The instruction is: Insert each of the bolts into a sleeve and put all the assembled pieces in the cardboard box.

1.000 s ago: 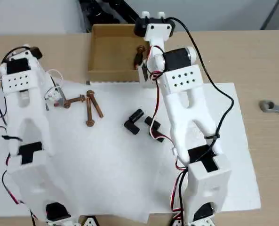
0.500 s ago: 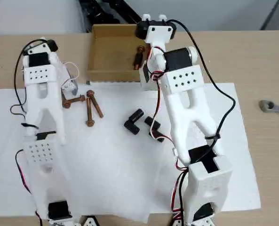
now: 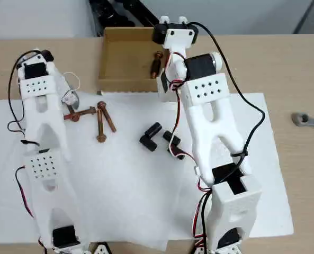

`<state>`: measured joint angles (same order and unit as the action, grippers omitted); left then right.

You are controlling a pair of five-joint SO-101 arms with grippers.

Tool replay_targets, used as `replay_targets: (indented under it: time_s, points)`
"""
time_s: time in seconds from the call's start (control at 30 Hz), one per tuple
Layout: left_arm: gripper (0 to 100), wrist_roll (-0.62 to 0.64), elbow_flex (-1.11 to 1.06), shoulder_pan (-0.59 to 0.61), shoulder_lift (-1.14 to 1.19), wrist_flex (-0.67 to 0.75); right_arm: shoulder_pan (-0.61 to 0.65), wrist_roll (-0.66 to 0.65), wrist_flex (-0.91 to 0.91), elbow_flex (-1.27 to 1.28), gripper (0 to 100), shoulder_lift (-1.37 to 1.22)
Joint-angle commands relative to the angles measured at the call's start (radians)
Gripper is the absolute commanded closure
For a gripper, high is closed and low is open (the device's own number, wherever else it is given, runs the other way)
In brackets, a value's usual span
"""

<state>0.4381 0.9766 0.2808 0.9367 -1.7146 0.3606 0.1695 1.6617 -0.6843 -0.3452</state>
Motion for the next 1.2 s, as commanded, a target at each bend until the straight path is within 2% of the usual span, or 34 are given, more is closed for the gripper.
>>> replay_targets:
  time_s: [0.0,0.17,0.53,0.6,0.67,0.73,0.9,1.0,1.17]
  points:
    - [86,0.002,0.001,-0.023,-0.014,0.037,-0.012,0.003,0.008,-0.038,81.9,0.065]
    - [86,0.002,-0.073,-0.035,-0.014,0.107,-0.010,0.003,0.008,-0.038,81.9,0.070]
    - [86,0.002,-0.223,-0.012,-0.014,0.152,-0.004,0.003,0.008,-0.038,81.9,0.071]
    - [90,-0.002,-0.232,-0.014,-0.014,0.152,-0.004,0.003,0.008,-0.038,81.9,0.073]
    - [98,-0.002,-0.231,-0.014,-0.015,0.152,-0.004,0.003,0.008,-0.038,81.9,0.073]
    - [99,-0.002,-0.231,-0.014,-0.023,0.149,-0.004,0.003,0.008,-0.038,81.9,0.073]
    - [99,-0.006,-0.105,-0.014,-0.025,0.060,-0.004,0.003,0.007,-0.038,81.9,0.073]
    - [99,-0.066,0.022,-0.018,-0.023,-0.028,-0.004,0.003,0.007,-0.038,81.9,0.073]
    - [99,-0.137,0.071,-0.035,-0.026,-0.040,-0.004,0.003,0.005,-0.038,81.9,0.074]
